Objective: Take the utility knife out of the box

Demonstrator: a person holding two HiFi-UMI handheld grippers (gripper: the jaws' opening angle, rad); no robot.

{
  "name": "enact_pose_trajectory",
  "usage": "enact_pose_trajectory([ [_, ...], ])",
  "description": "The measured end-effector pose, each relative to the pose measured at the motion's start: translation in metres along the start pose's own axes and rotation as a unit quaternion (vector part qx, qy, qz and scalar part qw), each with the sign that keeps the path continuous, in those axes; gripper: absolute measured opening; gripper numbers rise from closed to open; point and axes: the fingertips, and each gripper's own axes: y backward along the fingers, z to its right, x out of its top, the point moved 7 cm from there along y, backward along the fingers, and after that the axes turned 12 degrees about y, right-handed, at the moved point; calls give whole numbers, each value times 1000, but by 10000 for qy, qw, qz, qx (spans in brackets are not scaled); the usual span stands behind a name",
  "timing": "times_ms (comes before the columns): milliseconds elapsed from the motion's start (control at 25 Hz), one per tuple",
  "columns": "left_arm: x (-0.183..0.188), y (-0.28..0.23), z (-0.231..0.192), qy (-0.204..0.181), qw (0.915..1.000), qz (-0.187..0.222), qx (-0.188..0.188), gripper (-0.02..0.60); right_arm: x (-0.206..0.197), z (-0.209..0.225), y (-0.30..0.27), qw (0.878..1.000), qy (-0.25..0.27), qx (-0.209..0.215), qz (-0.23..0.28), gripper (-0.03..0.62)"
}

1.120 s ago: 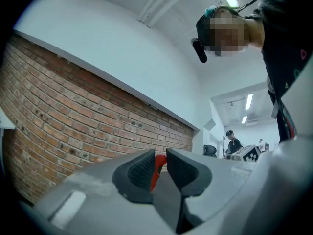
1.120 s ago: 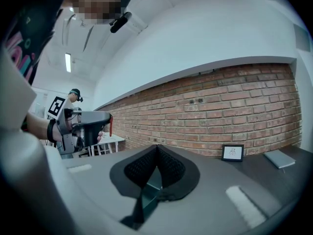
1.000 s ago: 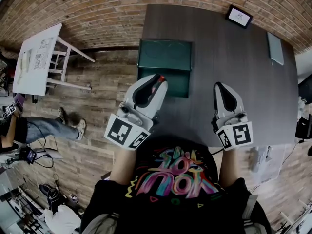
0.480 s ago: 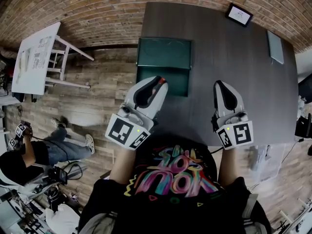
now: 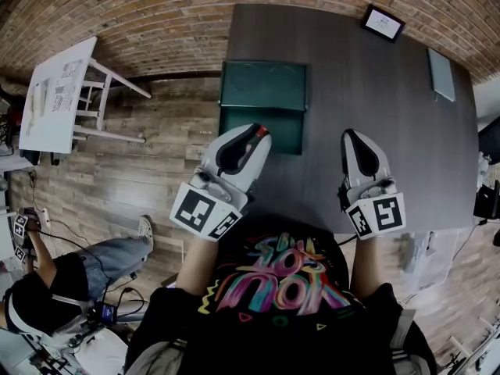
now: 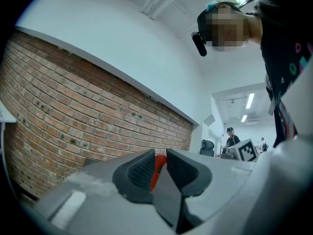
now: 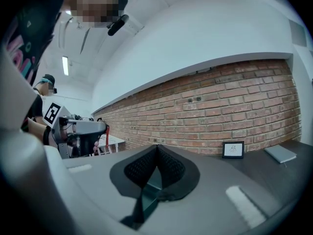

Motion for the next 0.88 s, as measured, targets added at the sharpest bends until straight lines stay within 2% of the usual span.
enact_pose_trajectory([
  [240,1,-2,-1,11,10000,-19,24,77,1,-1,-2,9999,36,143,-49,0],
  [880,-3,5,-4,-14,9999,-35,148,77,-6,2,7,9999,-35,68,-95,0],
])
